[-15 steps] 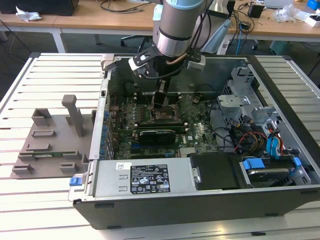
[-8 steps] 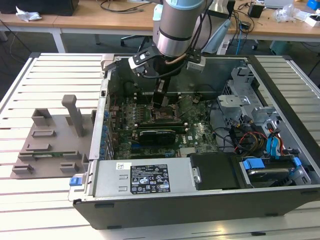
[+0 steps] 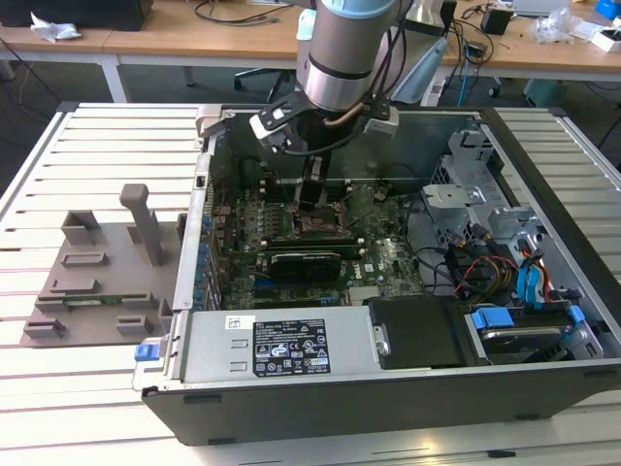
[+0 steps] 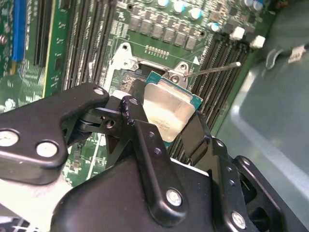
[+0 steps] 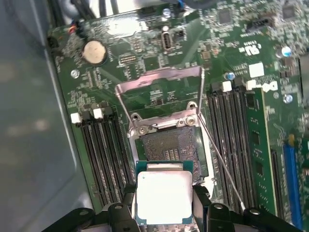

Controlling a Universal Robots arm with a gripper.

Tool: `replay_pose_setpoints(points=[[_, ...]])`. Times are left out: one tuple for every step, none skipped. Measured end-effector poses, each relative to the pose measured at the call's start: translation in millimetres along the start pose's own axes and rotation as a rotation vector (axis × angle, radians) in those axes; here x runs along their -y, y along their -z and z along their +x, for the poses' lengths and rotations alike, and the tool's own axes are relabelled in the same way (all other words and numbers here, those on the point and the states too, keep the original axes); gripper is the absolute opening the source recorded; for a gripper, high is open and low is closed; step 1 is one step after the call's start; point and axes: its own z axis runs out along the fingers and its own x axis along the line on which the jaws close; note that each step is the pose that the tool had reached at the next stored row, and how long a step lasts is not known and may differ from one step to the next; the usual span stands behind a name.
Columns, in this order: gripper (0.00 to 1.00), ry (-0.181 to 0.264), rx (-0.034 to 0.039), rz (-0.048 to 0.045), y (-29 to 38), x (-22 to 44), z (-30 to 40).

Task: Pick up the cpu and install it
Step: 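Place the cpu into insertion slot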

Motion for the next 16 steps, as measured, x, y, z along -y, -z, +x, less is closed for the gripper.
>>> replay_pose_setpoints(points=[[0.55, 0.017, 0.0030, -0.0003, -0.2, 0.0, 0.0], [0.55, 0.034, 0.0061, -0.0007, -0.4, 0.0, 0.0], [0.55, 0.056, 0.0102, -0.0012, -0.7, -0.1, 0.0], [0.55, 0.092, 0.0185, -0.0021, -1.1, -0.1, 0.0], [0.55, 0.130, 0.0302, -0.0036, -1.5, -0.2, 0.0], [0.55, 0.152, 0.0397, -0.0047, -1.9, -0.2, 0.0], [0.55, 0.165, 0.0464, -0.0054, -2.2, -0.3, 0.0], [0.55, 0.173, 0.0579, -0.0061, -2.7, -0.6, 0.1], [0.55, 0.175, 0.0697, -0.0071, -3.1, -0.9, 0.1], [0.55, 0.175, 0.0741, -0.0076, -3.5, -1.3, 0.2], [0.55, 0.175, 0.0742, -0.0075, -3.5, -1.3, 0.2], [0.55, 0.175, 0.0742, -0.0075, -3.5, -1.3, 0.2], [0.55, 0.175, 0.0741, -0.0075, -3.5, -1.3, 0.2], [0.55, 0.175, 0.0739, -0.0075, -3.5, -1.3, 0.2], [0.55, 0.175, 0.0738, -0.0075, -3.5, -1.3, 0.2], [0.55, 0.175, 0.0737, -0.0075, -3.5, -1.3, 0.2]])
